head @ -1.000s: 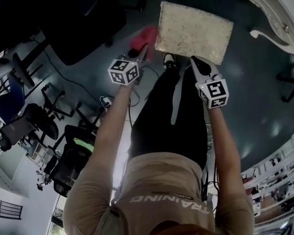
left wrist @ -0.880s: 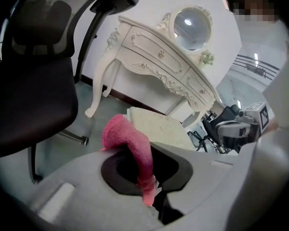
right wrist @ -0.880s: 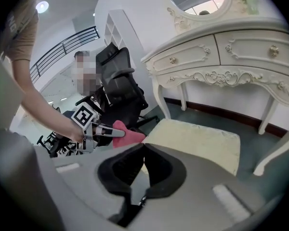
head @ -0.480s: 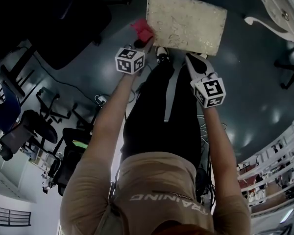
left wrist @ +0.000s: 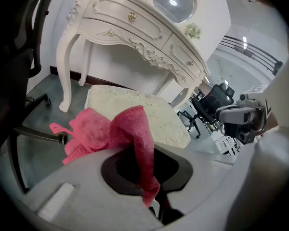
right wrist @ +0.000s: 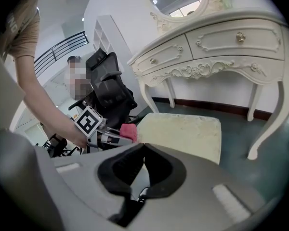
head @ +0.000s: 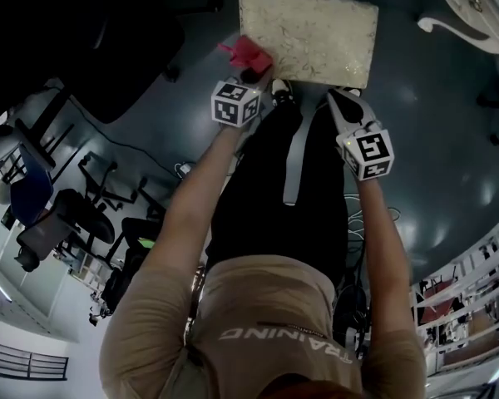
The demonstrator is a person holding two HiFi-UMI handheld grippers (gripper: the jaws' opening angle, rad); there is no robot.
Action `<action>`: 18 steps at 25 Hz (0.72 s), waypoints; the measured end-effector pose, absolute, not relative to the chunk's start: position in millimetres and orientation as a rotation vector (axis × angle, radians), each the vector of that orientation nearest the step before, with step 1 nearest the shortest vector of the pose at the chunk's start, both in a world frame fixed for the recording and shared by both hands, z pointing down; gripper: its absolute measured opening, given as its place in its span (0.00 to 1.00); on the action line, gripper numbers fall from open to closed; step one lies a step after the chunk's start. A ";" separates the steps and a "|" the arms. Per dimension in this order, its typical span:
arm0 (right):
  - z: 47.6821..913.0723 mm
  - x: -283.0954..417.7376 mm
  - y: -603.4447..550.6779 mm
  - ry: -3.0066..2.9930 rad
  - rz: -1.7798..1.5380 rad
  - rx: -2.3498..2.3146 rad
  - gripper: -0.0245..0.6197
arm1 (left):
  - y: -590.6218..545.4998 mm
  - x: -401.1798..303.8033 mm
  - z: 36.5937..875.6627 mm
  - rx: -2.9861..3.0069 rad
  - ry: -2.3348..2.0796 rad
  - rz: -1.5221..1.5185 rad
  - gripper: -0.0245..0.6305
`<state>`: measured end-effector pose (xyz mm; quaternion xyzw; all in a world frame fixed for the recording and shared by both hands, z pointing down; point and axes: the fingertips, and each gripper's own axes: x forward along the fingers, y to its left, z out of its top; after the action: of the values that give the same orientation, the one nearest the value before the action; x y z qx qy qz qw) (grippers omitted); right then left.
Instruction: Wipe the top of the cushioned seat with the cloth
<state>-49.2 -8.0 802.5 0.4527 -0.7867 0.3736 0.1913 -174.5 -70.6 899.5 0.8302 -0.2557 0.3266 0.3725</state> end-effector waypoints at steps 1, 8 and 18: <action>803.1 -44.0 -5.4 -2.203 1.056 1.277 0.04 | -67.1 -167.9 899.6 2.134 -0.631 0.849 0.09; 805.7 -15.8 0.7 -2.197 1.097 1.310 0.04 | -48.7 -119.5 903.1 2.170 -0.527 0.905 0.09; 809.0 41.3 2.9 -2.217 1.087 1.291 0.05 | -26.9 -38.8 907.2 2.154 -0.509 0.917 0.09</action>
<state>41.3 2.9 809.0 0.4560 -0.7832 0.3839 0.1768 -38.8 -26.9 907.2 0.8373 -0.1979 0.3563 0.3643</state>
